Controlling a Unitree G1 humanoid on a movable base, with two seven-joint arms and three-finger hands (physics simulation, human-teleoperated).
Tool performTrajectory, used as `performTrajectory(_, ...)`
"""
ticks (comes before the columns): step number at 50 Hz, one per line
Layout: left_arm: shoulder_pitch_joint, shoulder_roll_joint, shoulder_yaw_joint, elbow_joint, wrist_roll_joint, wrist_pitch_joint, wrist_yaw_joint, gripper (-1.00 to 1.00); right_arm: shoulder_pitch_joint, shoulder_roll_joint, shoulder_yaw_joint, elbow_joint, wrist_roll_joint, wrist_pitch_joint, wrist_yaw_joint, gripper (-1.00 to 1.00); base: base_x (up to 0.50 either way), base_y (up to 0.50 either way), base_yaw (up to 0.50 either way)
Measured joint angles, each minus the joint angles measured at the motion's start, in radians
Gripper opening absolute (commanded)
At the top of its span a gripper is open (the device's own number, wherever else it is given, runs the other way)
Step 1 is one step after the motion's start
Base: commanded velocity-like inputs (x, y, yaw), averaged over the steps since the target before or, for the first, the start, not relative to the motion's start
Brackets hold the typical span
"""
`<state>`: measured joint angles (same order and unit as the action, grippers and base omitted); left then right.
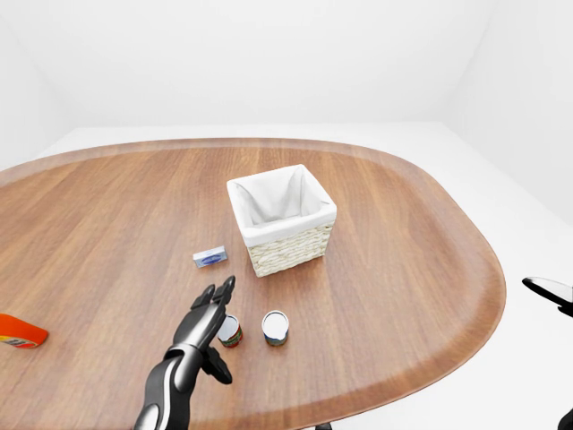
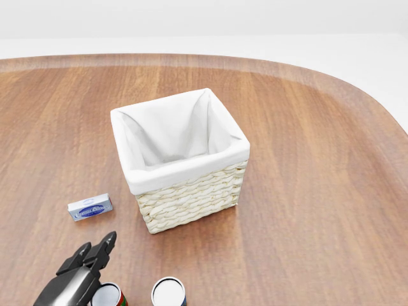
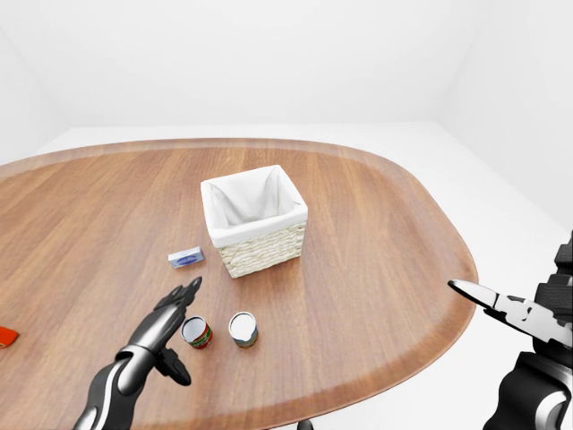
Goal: Pick up the tomato sauce, and put it in the basket.
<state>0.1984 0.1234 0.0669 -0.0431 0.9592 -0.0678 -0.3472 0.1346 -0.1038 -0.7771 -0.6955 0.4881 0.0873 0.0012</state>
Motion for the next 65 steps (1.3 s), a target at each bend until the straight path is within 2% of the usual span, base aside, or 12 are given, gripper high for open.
performTrajectory(29, -0.050, 0.005, -0.042, 0.088, -0.001, 0.027, 0.104, 1.00, -0.001, 0.001, 0.007, 0.002, -0.006, 0.000, 0.000, 1.00, 0.00, 0.00, 0.00)
performTrajectory(65, -0.084, 0.024, -0.068, 0.235, 0.021, 0.007, 0.181, 1.00, -0.001, 0.000, 0.004, -0.004, -0.003, 0.000, -0.001, 1.00, 0.00, 0.00, 0.00)
